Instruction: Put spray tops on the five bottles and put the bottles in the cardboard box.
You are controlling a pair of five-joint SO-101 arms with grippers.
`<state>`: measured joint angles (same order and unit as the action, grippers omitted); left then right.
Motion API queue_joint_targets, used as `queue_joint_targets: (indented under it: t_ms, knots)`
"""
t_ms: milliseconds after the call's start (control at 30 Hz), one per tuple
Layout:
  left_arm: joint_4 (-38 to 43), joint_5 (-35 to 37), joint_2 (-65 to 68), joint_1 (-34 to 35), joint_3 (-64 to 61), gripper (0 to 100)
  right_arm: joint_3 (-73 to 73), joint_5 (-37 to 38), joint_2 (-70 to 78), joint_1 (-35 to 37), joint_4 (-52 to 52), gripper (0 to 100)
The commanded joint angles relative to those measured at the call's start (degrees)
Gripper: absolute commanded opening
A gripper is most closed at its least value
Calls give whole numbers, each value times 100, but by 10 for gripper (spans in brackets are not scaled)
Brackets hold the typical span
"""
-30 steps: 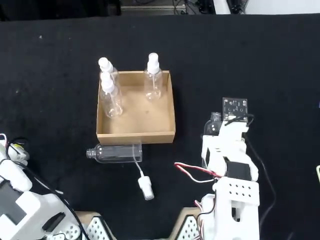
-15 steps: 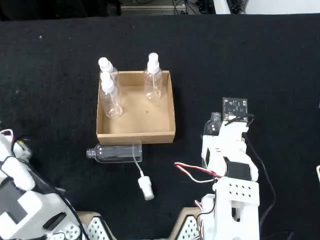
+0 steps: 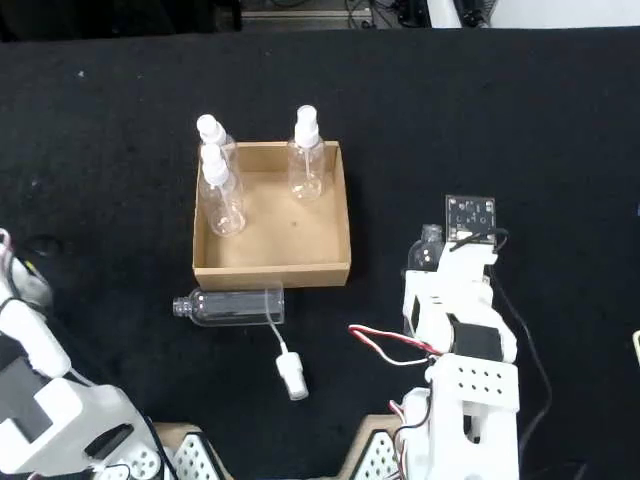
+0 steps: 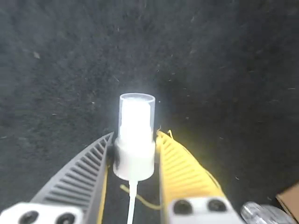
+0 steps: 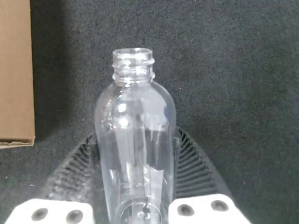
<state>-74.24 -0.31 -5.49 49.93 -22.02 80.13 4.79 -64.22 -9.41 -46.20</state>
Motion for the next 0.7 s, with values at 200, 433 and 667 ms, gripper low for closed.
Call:
queue_joint_targets:
  t_ms: [200, 433, 667]
  knots:
    - [-2514, -9, -114, -13, 2624, 30, -1341, -18, -189, 88, -712, 11]
    - [-2646, -9, -993, 4, 2220, 30, -1930, -9, -198, 88, -1231, 11]
    - [-1785, -9, -3068, -31, 1130, 29, -2035, -9, -1446, 114, -1846, 11]
